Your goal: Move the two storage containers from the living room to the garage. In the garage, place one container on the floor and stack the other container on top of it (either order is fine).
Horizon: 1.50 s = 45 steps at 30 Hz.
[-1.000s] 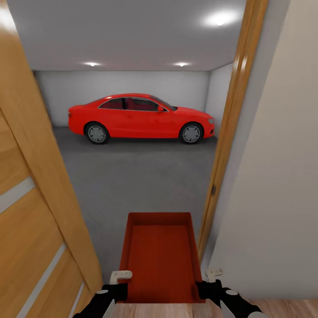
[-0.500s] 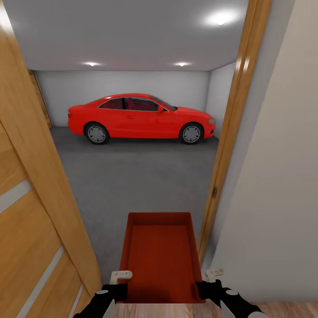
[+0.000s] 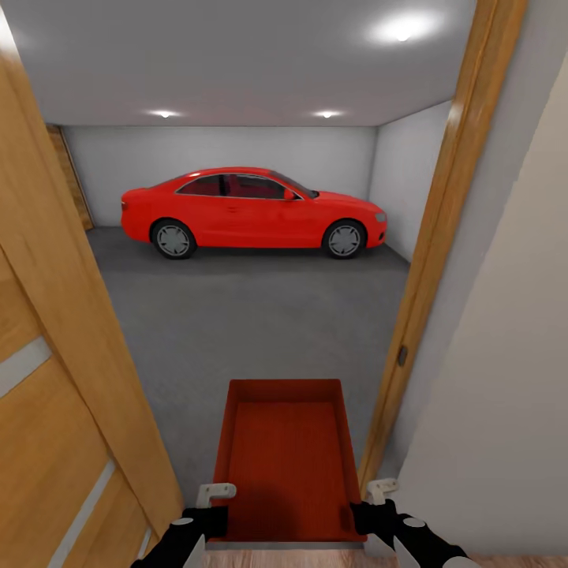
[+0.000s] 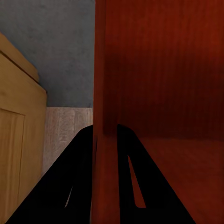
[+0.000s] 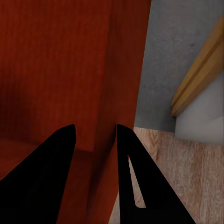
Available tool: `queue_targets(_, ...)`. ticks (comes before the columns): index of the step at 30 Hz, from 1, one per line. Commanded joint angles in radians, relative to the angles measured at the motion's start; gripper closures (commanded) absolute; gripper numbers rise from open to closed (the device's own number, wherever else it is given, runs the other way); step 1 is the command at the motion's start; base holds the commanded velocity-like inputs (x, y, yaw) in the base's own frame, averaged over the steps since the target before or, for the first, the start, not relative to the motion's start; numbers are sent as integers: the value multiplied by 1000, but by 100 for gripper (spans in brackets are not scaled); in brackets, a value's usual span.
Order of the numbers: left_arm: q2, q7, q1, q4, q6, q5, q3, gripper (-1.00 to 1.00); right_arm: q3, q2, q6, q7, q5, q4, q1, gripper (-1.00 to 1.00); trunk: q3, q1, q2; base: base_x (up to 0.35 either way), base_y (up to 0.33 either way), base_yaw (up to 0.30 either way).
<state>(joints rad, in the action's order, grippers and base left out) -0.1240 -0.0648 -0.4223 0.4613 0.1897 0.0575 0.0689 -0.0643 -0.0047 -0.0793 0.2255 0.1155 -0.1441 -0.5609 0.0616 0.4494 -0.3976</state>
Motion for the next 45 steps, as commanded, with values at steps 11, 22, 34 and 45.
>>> queue_targets(11, 46, 2, -1, 16, 8, -5, 40, 100, -6, -19, -5, 52, 12, 3, 0, 100, 2, 1, -2, 32, 1, 0)
queue_targets(22, 46, 2, -1, 16, 7, -5, 40, 100, -7, -19, -5, 52, 12, 3, 0, 100, 2, 1, -2, 243, 0, 0)
queue_targets(34, 46, 2, -1, 16, 8, -5, 40, 100, -6, -18, -5, 52, 12, 3, 0, 100, 2, 1, -2, 33, 68, 0)
queue_targets(45, 46, 2, -1, 16, 8, -5, 40, 100, -7, -18, -5, 52, 12, 3, 0, 100, 2, 1, -2, 2, 7, 0)
